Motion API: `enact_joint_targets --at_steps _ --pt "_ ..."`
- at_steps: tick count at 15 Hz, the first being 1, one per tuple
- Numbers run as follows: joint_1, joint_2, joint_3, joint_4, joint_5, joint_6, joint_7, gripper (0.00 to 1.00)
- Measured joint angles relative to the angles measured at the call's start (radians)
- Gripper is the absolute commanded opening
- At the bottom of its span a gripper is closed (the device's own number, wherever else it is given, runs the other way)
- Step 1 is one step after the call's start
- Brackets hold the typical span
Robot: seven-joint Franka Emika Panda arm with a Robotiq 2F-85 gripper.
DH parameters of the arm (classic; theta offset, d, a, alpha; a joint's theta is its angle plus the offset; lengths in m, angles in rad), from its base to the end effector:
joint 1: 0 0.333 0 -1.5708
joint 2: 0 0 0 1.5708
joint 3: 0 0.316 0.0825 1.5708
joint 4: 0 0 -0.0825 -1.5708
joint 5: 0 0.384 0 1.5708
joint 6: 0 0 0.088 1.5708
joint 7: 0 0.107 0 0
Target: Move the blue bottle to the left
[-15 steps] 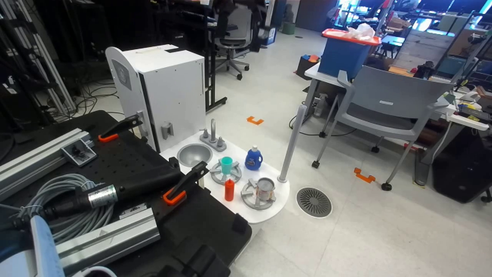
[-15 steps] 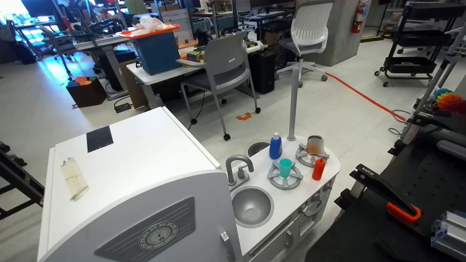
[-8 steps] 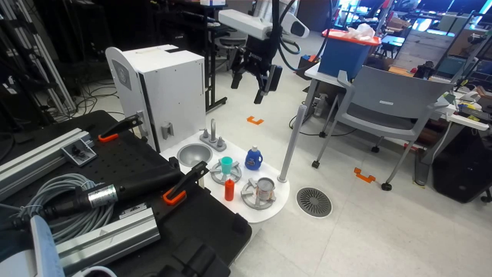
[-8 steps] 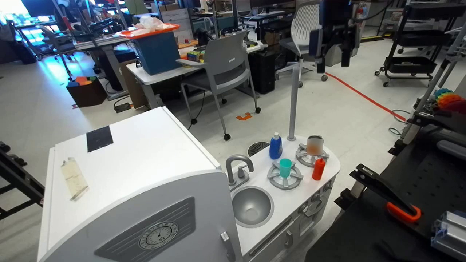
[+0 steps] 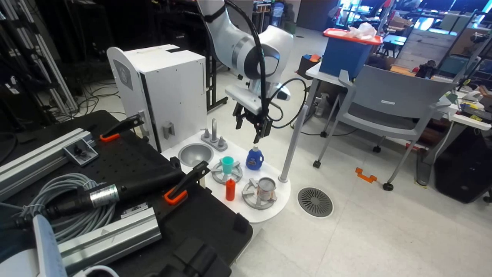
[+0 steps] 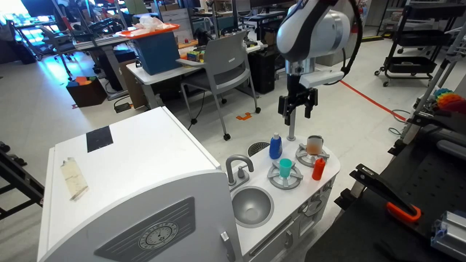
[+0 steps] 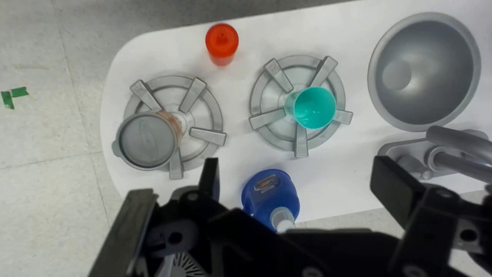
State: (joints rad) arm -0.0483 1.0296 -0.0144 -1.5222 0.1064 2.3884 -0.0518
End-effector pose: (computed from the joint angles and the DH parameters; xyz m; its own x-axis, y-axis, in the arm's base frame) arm 0.6638 -0.0398 0.0320 0.9834 -0.0828 -0.1613 -0.0927 -0.9942 -0.0552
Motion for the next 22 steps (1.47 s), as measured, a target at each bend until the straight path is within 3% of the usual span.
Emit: enact_joint_targets --at_steps 4,9,18,19,20,22 --pt "0.014 0.177 0.034 0.183 -0.001 0.075 0.000 1.00" --pt "0.028 0.296 0.035 0.370 -0.004 0.079 0.000 1.00" --pt "0.030 0.462 -0.011 0.585 -0.046 0.067 0.049 1.00" --pt "0.033 0.462 -0.011 0.583 -0.048 0.067 0.051 0.75" --pt "0.036 0.462 -0.011 0.583 -0.049 0.067 0.051 0.74" --pt "0.045 0.461 -0.011 0.583 -0.054 0.067 0.054 0.58"
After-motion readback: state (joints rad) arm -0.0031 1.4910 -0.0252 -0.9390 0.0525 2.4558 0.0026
